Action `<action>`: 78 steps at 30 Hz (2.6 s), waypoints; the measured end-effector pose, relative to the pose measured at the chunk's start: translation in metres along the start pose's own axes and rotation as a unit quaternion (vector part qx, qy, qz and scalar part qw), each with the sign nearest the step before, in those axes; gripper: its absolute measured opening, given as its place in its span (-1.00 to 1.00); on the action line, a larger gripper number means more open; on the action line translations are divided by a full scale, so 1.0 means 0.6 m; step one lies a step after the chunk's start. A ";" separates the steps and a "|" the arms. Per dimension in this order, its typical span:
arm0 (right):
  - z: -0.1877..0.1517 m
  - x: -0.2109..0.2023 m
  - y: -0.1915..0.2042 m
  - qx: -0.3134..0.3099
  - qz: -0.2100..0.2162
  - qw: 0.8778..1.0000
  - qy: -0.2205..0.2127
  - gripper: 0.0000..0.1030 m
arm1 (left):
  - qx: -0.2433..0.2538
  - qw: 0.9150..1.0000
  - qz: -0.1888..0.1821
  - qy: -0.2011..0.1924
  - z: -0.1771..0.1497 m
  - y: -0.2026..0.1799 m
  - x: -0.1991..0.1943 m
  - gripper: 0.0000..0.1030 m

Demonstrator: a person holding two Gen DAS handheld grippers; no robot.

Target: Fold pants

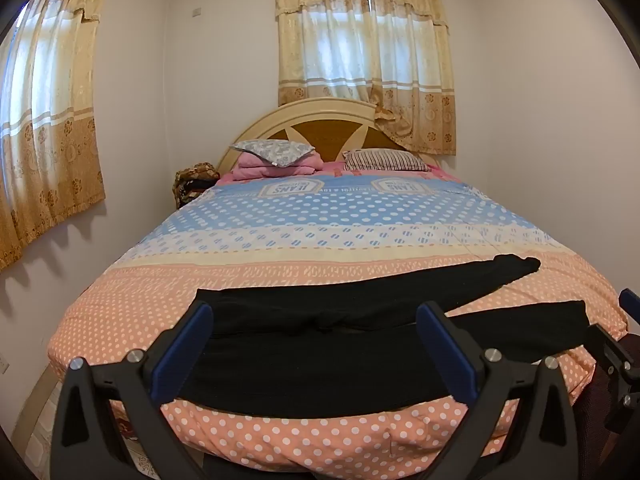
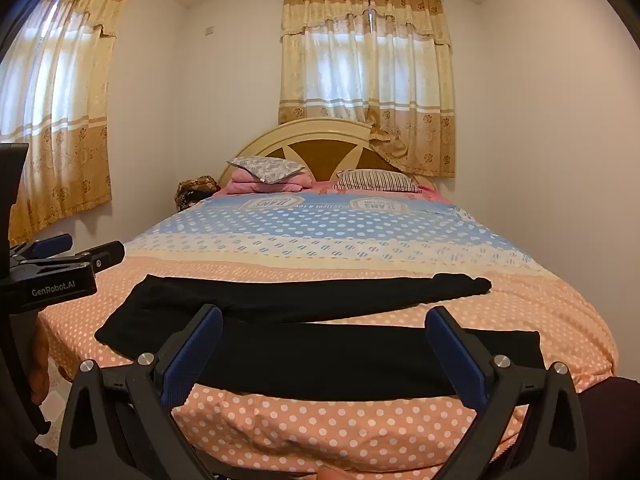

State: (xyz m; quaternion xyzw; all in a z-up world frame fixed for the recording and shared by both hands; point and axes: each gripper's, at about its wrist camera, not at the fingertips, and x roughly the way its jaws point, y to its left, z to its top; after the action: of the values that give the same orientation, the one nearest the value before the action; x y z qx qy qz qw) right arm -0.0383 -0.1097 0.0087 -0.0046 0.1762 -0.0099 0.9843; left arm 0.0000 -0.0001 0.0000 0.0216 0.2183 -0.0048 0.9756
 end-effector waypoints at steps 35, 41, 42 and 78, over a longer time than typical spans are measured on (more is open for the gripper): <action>-0.008 0.014 -0.005 -0.003 0.004 1.000 0.009 0.98 | -0.008 1.000 -0.001 0.009 -0.009 0.007 0.017 1.00; -0.021 0.030 -0.001 -0.010 0.007 1.000 0.015 0.98 | -0.004 1.000 -0.002 0.021 -0.019 0.005 0.039 1.00; -0.024 0.037 -0.002 -0.011 0.008 1.000 0.017 0.98 | 0.000 1.000 -0.006 0.024 -0.022 0.005 0.050 1.00; -0.016 0.378 -0.206 0.051 0.018 0.981 0.187 0.97 | -0.103 0.953 -0.012 0.284 -0.065 0.365 0.616 -0.10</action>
State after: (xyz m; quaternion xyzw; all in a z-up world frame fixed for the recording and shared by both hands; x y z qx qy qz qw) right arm 0.1688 -0.2384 -0.0775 0.0507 0.3569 -0.0019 0.9328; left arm 0.3221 0.2206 -0.1837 -0.0808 0.4863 0.0125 0.8700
